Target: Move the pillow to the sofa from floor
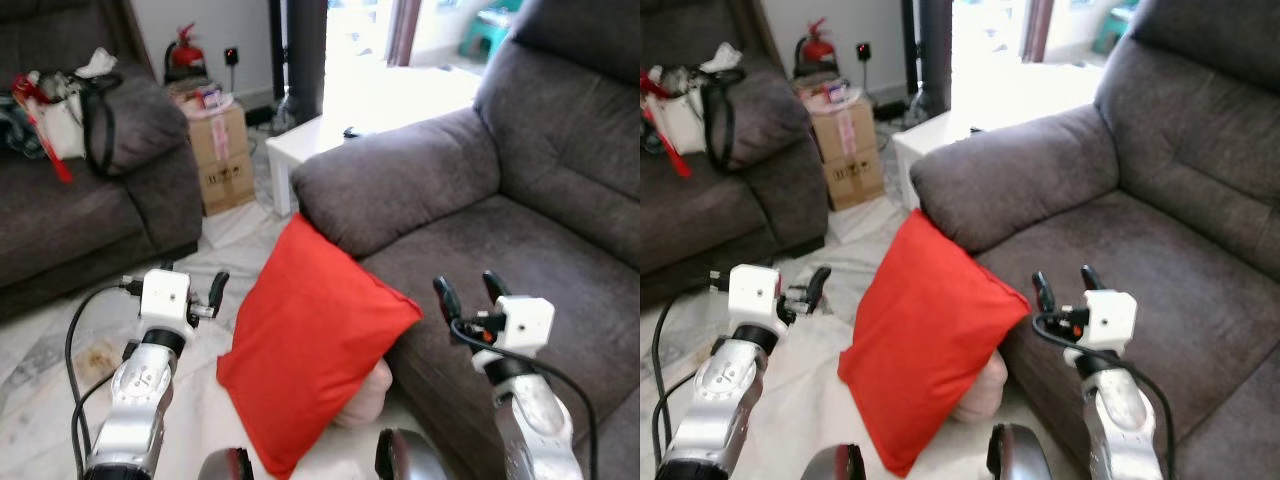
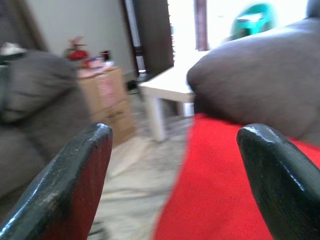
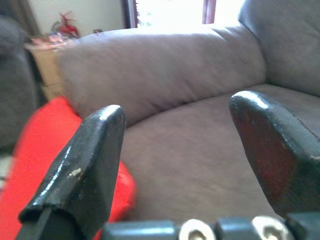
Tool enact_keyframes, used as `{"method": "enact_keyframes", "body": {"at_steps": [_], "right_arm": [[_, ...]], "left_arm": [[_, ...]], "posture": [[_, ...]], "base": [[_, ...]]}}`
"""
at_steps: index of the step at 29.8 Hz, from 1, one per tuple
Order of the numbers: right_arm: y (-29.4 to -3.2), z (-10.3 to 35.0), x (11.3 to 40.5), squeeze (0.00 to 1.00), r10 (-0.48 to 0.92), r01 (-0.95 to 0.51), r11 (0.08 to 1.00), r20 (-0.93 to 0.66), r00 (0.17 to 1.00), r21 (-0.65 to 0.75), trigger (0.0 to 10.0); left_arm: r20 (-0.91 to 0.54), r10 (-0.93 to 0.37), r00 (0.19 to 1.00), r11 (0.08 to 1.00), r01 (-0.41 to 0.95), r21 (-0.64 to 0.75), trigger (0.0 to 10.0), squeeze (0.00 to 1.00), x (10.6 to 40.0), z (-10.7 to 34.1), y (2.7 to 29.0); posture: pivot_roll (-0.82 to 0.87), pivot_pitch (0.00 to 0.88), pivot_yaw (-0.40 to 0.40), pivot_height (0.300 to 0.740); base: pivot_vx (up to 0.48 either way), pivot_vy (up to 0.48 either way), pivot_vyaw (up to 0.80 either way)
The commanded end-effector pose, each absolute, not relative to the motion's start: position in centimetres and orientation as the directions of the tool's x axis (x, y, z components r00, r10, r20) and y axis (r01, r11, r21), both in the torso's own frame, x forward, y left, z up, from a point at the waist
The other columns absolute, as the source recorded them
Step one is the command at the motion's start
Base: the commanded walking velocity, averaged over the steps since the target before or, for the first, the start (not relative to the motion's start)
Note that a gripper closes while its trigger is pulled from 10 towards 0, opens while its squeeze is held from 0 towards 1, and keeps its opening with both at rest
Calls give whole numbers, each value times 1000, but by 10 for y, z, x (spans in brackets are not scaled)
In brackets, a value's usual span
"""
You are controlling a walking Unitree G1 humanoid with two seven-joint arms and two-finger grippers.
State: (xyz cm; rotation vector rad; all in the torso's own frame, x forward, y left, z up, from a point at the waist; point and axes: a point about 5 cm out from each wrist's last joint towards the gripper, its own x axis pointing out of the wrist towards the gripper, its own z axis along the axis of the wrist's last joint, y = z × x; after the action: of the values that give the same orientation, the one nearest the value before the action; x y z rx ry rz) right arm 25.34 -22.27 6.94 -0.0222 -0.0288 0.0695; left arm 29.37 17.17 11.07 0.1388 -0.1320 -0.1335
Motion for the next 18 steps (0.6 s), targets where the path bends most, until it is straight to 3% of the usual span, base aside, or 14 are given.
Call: {"method": "enact_keyframes", "body": {"at_steps": [1, 5, 18], "right_arm": [[-216, 76, 259, 0, 91, -90, 996, 56, 994, -22, 10000], [-216, 76, 259, 0, 91, -90, 996, 54, 994, -21, 10000], [-215, 73, 265, 0, 88, -87, 996, 37, 995, -8, 10000]], "left_arm": [[122, -121, 985, 980, 99, 173, 10000, 0, 292, 112, 183], [117, -123, 985, 980, 102, 173, 10000, 0, 292, 111, 183], [111, -125, 986, 979, 105, 174, 10000, 0, 298, 110, 182]], "posture": [[-53, 0, 0, 575], [-56, 0, 1, 575], [-60, 0, 7, 575]], "base": [[292, 0, 800], [277, 0, 800], [0, 0, 0]]}}
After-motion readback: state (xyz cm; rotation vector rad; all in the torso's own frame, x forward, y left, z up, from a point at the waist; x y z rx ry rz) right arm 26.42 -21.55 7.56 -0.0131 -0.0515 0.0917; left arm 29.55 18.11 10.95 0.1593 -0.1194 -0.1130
